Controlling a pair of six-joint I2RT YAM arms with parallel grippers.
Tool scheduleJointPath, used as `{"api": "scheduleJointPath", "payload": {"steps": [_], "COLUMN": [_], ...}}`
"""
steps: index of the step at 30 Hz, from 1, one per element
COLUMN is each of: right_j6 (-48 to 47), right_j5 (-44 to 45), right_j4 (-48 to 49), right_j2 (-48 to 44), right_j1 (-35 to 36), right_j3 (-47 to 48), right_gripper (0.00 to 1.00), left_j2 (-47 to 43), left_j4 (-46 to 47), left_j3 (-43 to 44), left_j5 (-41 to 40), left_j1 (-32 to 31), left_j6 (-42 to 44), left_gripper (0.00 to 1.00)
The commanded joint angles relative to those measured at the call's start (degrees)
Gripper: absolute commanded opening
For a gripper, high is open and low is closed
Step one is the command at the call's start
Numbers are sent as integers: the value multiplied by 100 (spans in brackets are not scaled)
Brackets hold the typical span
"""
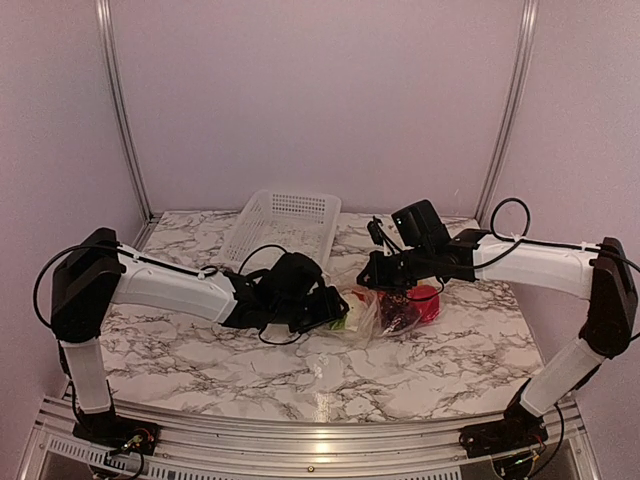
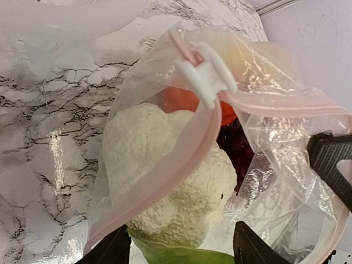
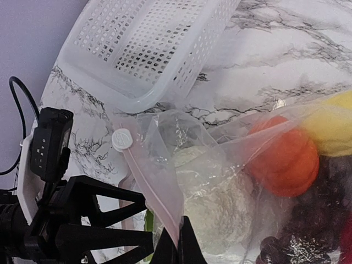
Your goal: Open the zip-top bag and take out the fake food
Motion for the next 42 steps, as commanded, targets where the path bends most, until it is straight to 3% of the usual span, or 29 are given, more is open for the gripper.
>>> {"api": "scheduleJointPath", "payload": {"steps": [1,4,8,11,16,20,23,28,33,39,42], "right_j6": [-53,-46,-53,-56,-62,-66,-54,-52,-75,-114,-154], "right_j5": [-7,-22,-60,-71,-71,-71,-75,-97,-99,-66,-5], "right_j4": [42,60,70,79,71,58,66,72,71,8,-41], "right_j2": [21,34,52,52,59,70,57,44,48,29,-15], "right_j1": [-15,-15,-15,-14,-15,-15,-15,-10,-15,-9,-14], "right_j3": [125,125,120,116,91,49,-11,-69,-47,-16,-29], "right_gripper": [0,0,0,0,0,0,0,0,0,0,0], "left_j2": [302,460,548,625,896,977,768,381,506,962,1075], "left_j4": [-752,-1050,-927,-849,-728,41,1206,2245,2111,1462,1328], "left_j3": [386,628,669,674,668,442,36,-301,-81,514,631], "left_j5": [-173,-245,-277,-221,-48,77,154,170,174,252,309], "left_j1": [13,13,13,21,96,100,95,67,58,78,122], "left_j6": [-229,-265,-313,-379,-646,-565,-458,-155,-5,-95,-89], "left_gripper": [68,76,94,98,98,96,87,74,67,77,71]}}
